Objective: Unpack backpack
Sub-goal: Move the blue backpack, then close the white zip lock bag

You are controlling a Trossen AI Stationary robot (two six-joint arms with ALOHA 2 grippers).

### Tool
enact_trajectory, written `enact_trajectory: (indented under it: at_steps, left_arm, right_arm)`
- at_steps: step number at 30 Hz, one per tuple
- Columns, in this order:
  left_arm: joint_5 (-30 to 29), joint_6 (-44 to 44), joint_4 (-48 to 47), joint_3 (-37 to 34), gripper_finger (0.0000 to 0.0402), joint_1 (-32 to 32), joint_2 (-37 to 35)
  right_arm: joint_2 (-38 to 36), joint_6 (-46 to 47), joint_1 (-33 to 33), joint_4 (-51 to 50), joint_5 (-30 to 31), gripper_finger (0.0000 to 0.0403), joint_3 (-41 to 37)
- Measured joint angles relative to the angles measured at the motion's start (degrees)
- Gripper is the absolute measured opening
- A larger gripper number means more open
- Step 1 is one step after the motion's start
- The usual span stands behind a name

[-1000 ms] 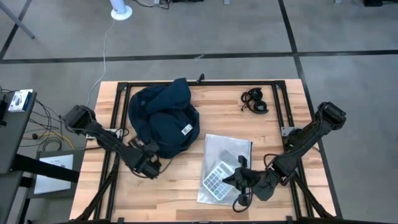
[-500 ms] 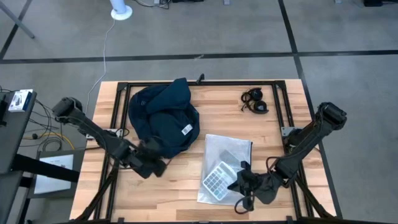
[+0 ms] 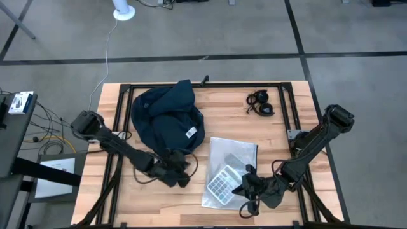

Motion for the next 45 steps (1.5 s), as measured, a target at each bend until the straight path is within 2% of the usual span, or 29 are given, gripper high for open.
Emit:
enact_trajectory:
  at_steps: [4, 7, 11, 14, 20, 26, 30, 34, 39, 43, 45]
  left_arm:
    - [0.83, -0.65, -13.24, -0.02, 0.0000, 4.46, 0.85]
    - [4.63, 3.13, -21.73, -0.02, 0.0000, 8.27, 0.73]
    - [9.98, 8.84, -26.93, -0.02, 0.0000, 12.73, 0.74]
    - [11.30, 9.29, -29.41, -0.02, 0.0000, 14.31, 0.57]
    - [12.29, 4.95, -31.25, 1.66, 0.0000, 12.27, -3.63]
    - [8.88, 1.32, -39.01, 6.33, 0.0000, 7.89, -11.05]
    - [8.24, -0.53, -41.18, 6.58, 0.0000, 7.13, -15.03]
    - [8.82, -1.32, -37.88, 6.56, 0.0000, 5.93, -17.56]
    - [9.00, 6.37, -21.71, 6.54, 0.0000, 2.22, -18.19]
    - [9.33, 14.90, -7.66, 6.54, 0.0000, 0.58, -15.41]
    - [10.06, 18.37, -2.36, 6.54, 0.0000, 0.54, -13.25]
  right_arm:
    - [0.00, -1.39, 0.02, -0.01, 0.02, 0.0000, 0.00]
    - [0.00, -1.49, 0.04, -0.21, 0.00, 0.0000, 0.00]
    - [0.00, -1.49, 0.02, -0.26, 0.02, 0.0000, 0.00]
    - [0.00, -1.48, 0.05, -0.25, 0.02, 0.0000, 0.00]
    - [0.00, -1.46, 0.49, -0.06, 0.02, 0.0000, 0.00]
    - [0.00, -1.42, 0.94, 0.03, 0.02, 0.0000, 0.00]
    - [0.00, -1.03, 0.81, 0.15, 0.02, 0.0000, 0.00]
    - [0.00, -0.98, 0.79, 0.76, 0.02, 0.0000, 0.00]
    - [-0.02, -0.70, 1.14, 0.79, -0.39, 0.0000, 0.00]
    - [-0.02, 3.09, 1.60, 0.75, -8.60, 0.0000, 0.00]
    - [-0.02, 6.61, 2.83, 0.48, -10.77, 0.0000, 0.00]
